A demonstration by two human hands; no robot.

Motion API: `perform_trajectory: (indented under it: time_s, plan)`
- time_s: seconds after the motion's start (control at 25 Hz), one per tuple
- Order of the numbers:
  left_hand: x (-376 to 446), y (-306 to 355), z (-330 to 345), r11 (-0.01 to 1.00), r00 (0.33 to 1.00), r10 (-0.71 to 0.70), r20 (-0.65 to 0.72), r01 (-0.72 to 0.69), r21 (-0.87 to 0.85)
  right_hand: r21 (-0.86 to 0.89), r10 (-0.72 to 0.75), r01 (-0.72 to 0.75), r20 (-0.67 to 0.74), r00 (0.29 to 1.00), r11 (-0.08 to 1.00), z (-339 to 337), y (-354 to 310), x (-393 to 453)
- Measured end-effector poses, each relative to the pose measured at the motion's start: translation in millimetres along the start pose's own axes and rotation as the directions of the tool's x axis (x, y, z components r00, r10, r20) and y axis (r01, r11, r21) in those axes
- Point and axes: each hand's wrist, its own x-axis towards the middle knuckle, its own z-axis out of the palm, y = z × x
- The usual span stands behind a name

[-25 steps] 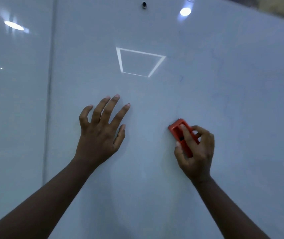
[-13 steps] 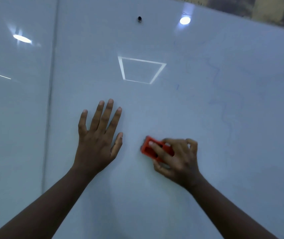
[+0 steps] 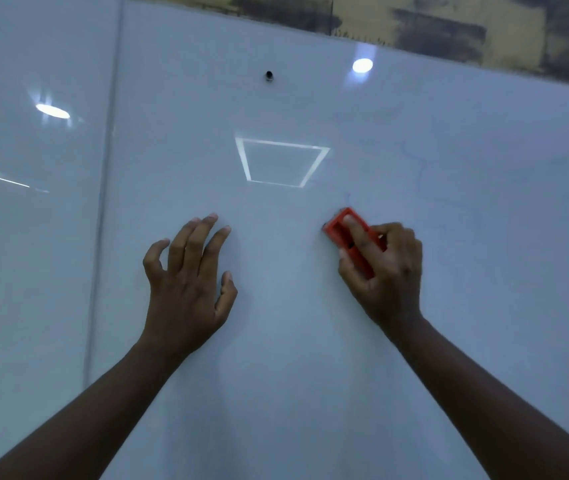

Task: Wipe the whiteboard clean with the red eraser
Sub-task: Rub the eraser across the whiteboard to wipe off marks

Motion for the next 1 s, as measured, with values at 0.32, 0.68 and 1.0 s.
perform_trajectory:
  time_s: [0.32,0.68,1.0]
  plan:
    - [120.8,-30.5,3.2,0.994,0.998,0.055,0.009,-0.055,0.097,0.173,-0.538,0.513,0.166,0.826,0.841,6.9,-55.7,-15.2]
    - [130.6,-32.1,22.5,0.998,0.998,0.059,-0.037,-0.058,0.007,-0.055,-0.044,0.04,-0.078,0.996,0.998,24.1,38.2,92.3]
    - [129.2,-30.1,26.3,0.998,0.995,0.067,-0.069,-0.068,-0.003,-0.003,0.125,-0.127,-0.144,0.982,0.992,41.6,-22.7,90.9]
